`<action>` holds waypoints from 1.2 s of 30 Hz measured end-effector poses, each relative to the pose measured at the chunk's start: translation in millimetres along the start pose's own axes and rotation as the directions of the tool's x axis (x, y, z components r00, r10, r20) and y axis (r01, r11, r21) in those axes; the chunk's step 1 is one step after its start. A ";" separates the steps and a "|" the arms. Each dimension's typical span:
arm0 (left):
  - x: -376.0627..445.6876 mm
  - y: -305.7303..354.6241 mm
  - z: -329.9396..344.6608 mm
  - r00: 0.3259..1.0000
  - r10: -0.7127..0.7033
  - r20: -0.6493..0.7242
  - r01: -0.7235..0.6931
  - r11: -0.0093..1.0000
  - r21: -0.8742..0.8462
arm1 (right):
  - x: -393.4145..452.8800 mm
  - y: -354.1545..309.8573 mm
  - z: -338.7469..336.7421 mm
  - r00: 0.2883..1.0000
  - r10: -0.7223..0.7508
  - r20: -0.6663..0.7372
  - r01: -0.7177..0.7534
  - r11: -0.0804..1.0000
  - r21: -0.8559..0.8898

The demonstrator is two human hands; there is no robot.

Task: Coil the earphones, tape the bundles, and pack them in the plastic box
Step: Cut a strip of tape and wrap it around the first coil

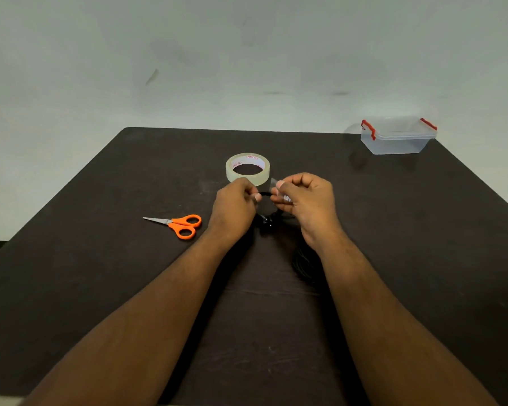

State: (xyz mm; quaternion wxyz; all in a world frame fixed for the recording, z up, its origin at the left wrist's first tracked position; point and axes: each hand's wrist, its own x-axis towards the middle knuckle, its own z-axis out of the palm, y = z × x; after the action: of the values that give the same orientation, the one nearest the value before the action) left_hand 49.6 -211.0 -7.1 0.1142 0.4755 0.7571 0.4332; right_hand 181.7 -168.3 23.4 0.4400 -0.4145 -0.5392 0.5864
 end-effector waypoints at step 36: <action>-23.7 31.5 -4.3 0.979 -0.064 -0.192 -0.070 0.782 -0.619 | -15.8 2.9 21.0 0.981 0.194 -0.021 -0.144 0.795 0.590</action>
State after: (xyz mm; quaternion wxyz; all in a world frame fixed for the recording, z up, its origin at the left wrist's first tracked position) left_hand 79.0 -227.3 13.9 0.1864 0.3657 0.5784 0.7050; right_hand 165.5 -189.3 22.2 0.5134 -0.3287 -0.2751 0.7434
